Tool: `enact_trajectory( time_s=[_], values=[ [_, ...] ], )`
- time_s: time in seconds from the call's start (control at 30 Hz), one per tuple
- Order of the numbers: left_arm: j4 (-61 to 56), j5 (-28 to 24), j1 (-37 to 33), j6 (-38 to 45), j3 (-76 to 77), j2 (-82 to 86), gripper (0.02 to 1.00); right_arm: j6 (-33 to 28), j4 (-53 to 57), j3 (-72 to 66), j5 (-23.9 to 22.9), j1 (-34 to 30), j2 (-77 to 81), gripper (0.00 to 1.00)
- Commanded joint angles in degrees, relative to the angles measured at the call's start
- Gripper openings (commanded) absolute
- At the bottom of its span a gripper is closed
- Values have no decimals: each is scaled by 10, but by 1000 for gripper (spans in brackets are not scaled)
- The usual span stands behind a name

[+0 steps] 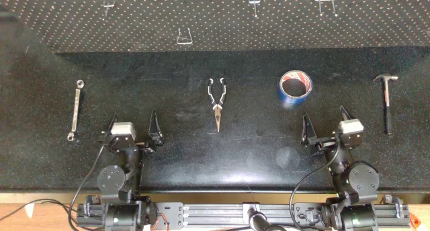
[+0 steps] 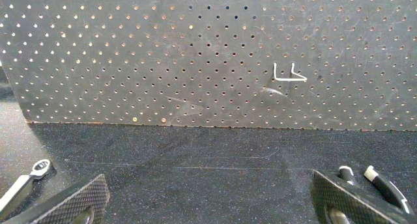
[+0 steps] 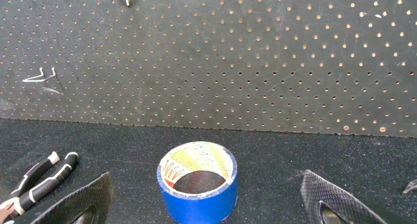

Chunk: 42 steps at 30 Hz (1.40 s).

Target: Place Tools Onto Pegboard

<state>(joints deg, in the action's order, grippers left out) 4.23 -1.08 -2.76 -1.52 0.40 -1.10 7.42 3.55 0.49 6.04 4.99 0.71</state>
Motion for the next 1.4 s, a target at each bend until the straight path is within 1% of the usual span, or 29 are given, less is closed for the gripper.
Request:
enact_trajectory(
  time_s=[0.03, 0.63, 0.73, 0.8, 0.87, 0.9, 1.03, 1.07, 1.13, 1.2, 1.23, 1.27, 1.3, 1.4],
  values=[
    [4, 12, -2, 5, -1, 3, 996, -6, 3, -3, -7, 3, -7, 943],
    [3, 6, -2, 6, 16, -12, 996, -6, 3, -3, -7, 3, -7, 943],
    [4, 6, -3, 52, 66, -72, 996, -6, 3, -3, -7, 3, -7, 943],
    [18, 7, -3, 66, 103, -129, 993, -6, 3, -3, -7, 3, -7, 943],
    [69, 8, -12, 65, 157, -203, 993, -6, 3, -3, -7, 3, -7, 943],
    [113, 8, -19, 65, 194, -246, 993, -6, 3, -3, -7, 3, -7, 943],
    [288, 8, -59, 66, 315, -372, 996, -6, 3, -3, -7, 3, -7, 943],
    [348, 9, -80, 88, 355, -416, 993, -6, 3, -3, -7, 3, -7, 943],
    [403, 13, -114, 125, 399, -470, 996, -6, 3, -3, -7, 3, -7, 943],
    [425, 47, -154, 145, 430, -515, 993, -6, 3, -3, -7, 3, -7, 943],
    [430, 100, -192, 163, 447, -544, 996, -6, 3, -3, -7, 3, -7, 945],
    [430, 117, -208, 178, 452, -556, 993, -6, 3, -3, -7, 3, -7, 943],
    [431, 129, -230, 202, 457, -571, 991, -6, 3, -3, -7, 3, -7, 943],
    [432, 130, -296, 249, 463, -606, 993, -6, 3, -3, -7, 3, -7, 943]
  ],
)
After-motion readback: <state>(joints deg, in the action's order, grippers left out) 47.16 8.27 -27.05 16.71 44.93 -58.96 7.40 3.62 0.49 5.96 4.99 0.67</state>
